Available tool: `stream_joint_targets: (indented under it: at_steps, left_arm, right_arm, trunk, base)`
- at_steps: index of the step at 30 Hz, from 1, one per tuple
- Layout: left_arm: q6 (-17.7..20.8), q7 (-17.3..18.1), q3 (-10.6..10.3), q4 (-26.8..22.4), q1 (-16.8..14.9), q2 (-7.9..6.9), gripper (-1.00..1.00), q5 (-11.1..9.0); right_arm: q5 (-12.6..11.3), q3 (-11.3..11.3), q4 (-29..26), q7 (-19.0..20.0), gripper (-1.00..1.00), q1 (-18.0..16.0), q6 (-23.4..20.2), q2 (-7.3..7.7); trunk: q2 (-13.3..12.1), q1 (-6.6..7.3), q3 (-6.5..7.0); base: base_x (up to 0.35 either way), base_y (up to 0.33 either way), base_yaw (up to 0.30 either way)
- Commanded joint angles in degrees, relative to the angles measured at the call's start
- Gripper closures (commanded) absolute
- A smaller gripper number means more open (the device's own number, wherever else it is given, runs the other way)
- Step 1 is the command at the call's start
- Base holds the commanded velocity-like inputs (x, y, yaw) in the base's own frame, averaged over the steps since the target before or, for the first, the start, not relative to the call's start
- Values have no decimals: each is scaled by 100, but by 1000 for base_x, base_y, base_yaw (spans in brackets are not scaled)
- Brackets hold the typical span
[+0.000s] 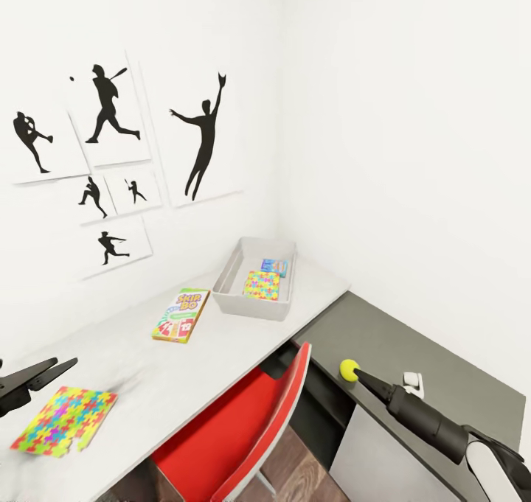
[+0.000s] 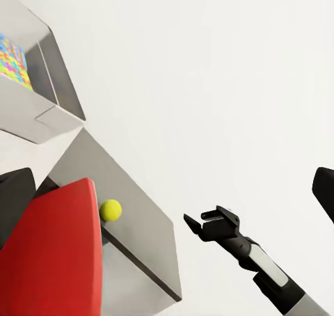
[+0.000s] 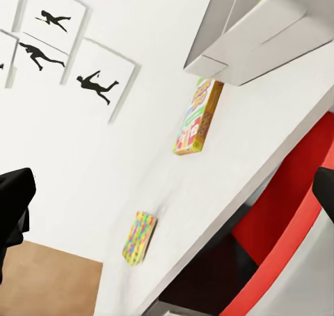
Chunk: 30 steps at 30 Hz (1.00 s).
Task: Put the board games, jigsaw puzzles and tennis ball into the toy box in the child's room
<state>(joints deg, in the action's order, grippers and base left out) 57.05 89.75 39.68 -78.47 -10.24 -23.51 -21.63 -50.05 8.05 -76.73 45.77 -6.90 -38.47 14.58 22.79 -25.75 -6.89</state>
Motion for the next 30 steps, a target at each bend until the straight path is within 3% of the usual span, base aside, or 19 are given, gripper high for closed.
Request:
stream_joint_targets:
  at_steps: [1,22,26,30]
  left_arm:
    - [61,25,2,-2,-5,0,-100,10]
    - [61,25,4,-2,-5,-4,-100,10]
    - [61,25,4,-2,-5,-4,-100,13]
    - [61,25,4,-2,-5,-4,-100,12]
  right_arm:
    - [-29,23,0,-1,-100,-4,-39,1]
    - [-28,154,-104,-48,-100,-18,-84,0]
    - [-24,211,-202,-111,-100,-147,-284,13]
    - [-23,254,-320,-318,-100,-530,-825,78]
  trunk:
    - [12,-3,-12]
    - [12,-3,-11]
    - [12,-3,-11]
    - [12,-3,-11]
  base:
    - [-12,0,13]
    - [-2,0,2]
    - [0,0,0]
    - [0,0,0]
